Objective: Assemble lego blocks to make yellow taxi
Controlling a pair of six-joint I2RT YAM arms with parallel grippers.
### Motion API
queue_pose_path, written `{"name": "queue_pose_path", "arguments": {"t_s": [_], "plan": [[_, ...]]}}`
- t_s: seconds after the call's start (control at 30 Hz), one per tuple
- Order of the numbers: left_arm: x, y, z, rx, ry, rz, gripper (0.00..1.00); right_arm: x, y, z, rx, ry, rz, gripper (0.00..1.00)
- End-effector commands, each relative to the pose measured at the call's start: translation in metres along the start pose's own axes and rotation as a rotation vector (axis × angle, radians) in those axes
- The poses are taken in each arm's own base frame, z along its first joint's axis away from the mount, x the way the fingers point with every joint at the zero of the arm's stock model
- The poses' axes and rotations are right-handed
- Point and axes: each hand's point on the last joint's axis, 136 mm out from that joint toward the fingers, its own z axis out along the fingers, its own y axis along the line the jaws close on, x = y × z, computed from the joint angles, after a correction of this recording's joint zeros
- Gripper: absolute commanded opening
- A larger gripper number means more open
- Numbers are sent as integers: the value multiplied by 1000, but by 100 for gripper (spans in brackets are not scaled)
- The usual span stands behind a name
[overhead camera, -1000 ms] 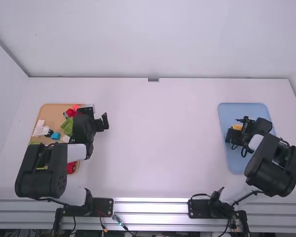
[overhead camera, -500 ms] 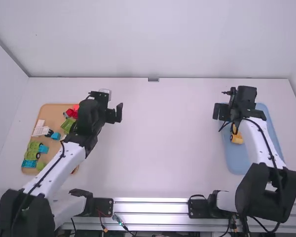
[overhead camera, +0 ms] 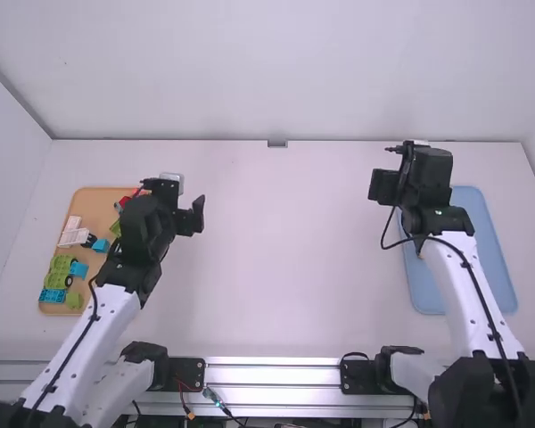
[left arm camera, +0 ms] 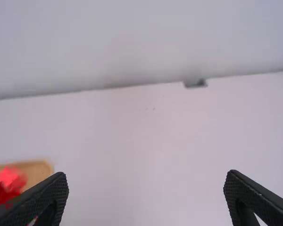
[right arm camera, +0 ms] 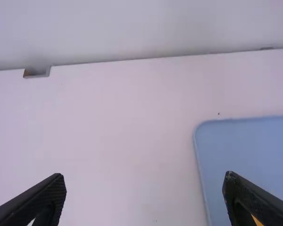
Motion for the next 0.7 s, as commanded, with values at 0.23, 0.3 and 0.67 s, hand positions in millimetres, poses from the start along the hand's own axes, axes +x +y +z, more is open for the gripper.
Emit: {"name": "queue_pose_path", "arguments": {"t_s": [0.23, 0.3, 0.67], "plan": [[43, 27, -24, -87, 17, -27, 70, -1, 0, -26, 1, -148, -25, 73], [55, 26, -28, -87, 17, -27, 66, -1, 0, -32, 0, -190, -26, 69], [120, 24, -40, -87, 17, -27, 40, 27, 0, -59, -1, -330, -28, 45]]}}
